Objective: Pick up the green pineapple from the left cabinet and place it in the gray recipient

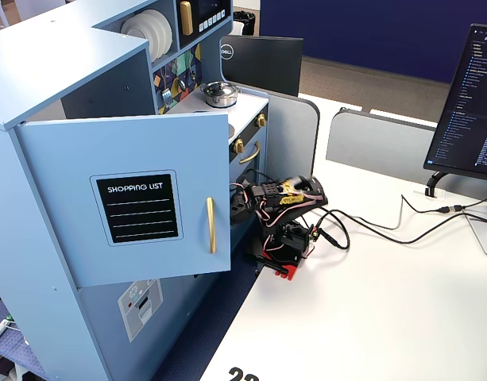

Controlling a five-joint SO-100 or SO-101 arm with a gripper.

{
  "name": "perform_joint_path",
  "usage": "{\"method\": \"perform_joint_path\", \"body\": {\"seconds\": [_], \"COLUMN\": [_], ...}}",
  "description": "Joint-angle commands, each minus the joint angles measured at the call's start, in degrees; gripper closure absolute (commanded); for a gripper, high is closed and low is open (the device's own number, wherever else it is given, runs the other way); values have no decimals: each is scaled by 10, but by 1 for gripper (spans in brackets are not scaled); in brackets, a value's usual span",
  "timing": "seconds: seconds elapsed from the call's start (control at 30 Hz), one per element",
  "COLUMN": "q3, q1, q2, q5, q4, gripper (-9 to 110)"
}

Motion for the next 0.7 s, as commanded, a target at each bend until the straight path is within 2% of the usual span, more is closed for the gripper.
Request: {"method": "perform_joint_path", "body": {"seconds": [0.0, 0.1, 0.37, 0.67], "q3": [-127, -156, -207, -254], "q1": [-72, -59, -7, -1], "q2": [-37, -58, -138, -242], "q5": [-59, -59, -21, -7], "q4": [-111, -125, -174, -227], "gripper": [98, 95, 66, 61]}}
